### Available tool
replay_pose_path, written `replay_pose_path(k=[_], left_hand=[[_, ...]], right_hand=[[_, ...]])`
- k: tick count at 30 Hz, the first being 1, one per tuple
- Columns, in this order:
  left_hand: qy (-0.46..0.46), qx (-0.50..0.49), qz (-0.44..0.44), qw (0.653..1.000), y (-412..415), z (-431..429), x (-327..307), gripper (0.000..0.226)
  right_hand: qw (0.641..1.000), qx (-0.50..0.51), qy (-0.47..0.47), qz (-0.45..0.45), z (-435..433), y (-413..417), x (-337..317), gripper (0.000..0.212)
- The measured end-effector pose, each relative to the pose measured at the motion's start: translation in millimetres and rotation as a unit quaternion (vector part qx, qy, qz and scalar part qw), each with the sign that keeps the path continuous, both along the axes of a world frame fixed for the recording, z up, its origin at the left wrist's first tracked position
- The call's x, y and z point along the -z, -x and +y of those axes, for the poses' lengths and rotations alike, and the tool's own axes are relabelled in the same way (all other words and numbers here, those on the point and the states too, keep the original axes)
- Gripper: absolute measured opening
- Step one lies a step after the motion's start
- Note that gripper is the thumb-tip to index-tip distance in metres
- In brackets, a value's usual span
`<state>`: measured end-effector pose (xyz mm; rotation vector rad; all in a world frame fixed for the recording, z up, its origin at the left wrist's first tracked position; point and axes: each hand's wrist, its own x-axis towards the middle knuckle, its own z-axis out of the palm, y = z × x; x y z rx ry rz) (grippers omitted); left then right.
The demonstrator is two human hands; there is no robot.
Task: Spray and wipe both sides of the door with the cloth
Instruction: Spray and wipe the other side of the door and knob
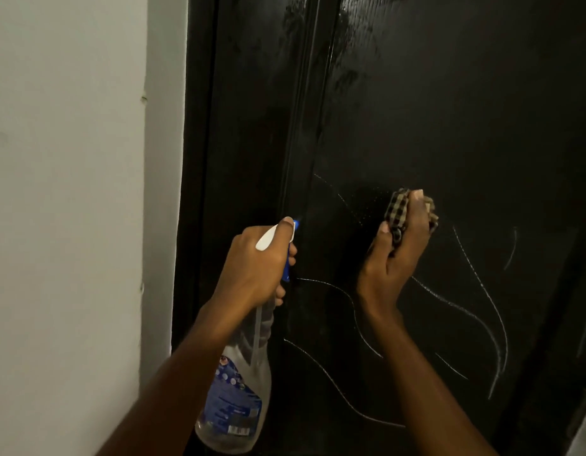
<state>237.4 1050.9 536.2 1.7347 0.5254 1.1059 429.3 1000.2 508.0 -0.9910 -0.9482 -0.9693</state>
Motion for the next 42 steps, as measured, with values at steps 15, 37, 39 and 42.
replay_pose_path(k=[15, 37, 39, 42], left_hand=[[-0.020, 0.013, -0.065, 0.998, 7, 37, -12, 0.050], [-0.022, -0.006, -0.087, 0.996, 9, 52, -20, 0.048], [-0.022, -0.008, -0.087, 0.996, 9, 52, -25, 0.048], [-0.027, -0.003, -0.091, 0.995, 10, 53, -30, 0.050]], right_hand=[[0.868, 0.307, 0.292, -0.259, 29, -40, 56, 0.067], [0.877, 0.325, 0.254, -0.247, 48, -13, -85, 0.058], [0.886, 0.333, 0.233, -0.222, 60, -3, -128, 0.057], [0.889, 0.335, 0.230, -0.212, 71, 4, -140, 0.053]])
